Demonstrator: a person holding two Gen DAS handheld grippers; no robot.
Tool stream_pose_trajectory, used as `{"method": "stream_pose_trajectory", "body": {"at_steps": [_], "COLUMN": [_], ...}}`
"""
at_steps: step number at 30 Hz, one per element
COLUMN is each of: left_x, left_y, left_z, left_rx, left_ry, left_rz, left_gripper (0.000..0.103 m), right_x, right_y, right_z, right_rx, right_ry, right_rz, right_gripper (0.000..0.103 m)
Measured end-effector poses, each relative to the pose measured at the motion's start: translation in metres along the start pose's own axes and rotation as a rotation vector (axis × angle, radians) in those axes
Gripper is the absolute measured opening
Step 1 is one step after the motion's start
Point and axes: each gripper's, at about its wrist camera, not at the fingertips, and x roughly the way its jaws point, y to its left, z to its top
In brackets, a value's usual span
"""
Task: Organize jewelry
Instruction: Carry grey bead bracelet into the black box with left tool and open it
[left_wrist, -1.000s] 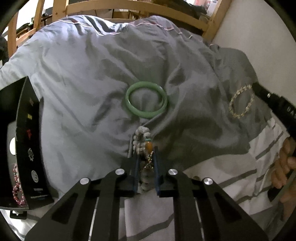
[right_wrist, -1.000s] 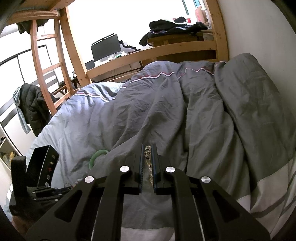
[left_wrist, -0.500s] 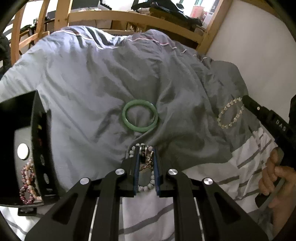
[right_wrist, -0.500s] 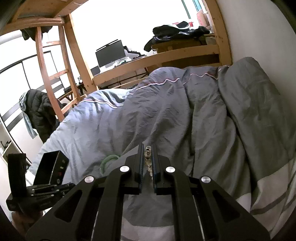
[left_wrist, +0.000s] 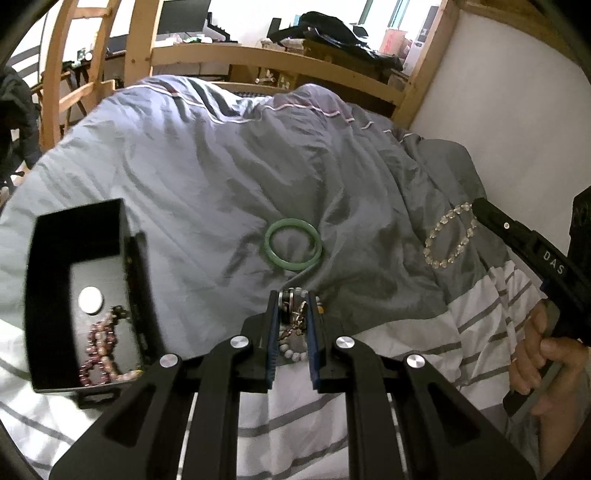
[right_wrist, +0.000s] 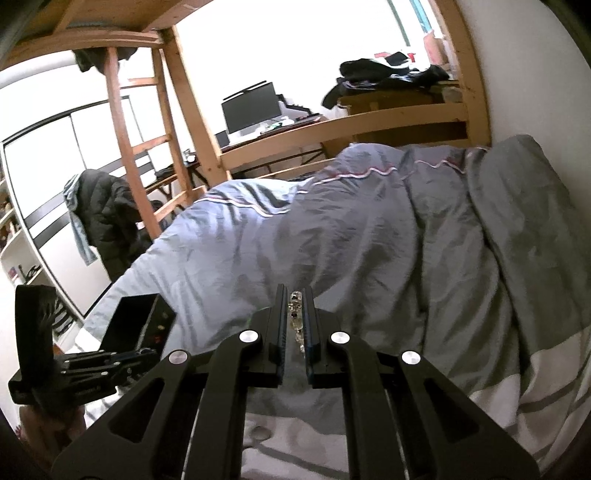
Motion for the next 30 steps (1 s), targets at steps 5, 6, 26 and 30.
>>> {"method": "stream_pose_trajectory", "body": {"at_steps": [5,6,26,30], "left_x": [-0.019,-0.022,-0.063,-0.063], "left_y": [0.011,0.014,0.107,0.116], "left_z": [-0.002,-0.002,-0.003,-0.004], "left_rx": [-0.005,-0.010,-0.165,-0.188], "left_ry": [-0.024,-0.027,-0.051,-0.043], "left_rz": [0.029,0.031,0.029,0.012], "left_gripper": [0.013,0.013,0.013,0.013], "right_x": [0.002,0.003,0.041,0.044], "right_y": [0.021,0.028,0.117,0.123], "right_z": [-0.002,-0.003,-0.014,-0.016], "right_rx": [-0.004,-0.008,-0.051,-0.041], "right_ry": [0.015,0.020,0.094,0.103], "right_rz": [0.056,0.068,0.225,0.243], "right_gripper": [0.009,0.009,0.009,0.009]}}
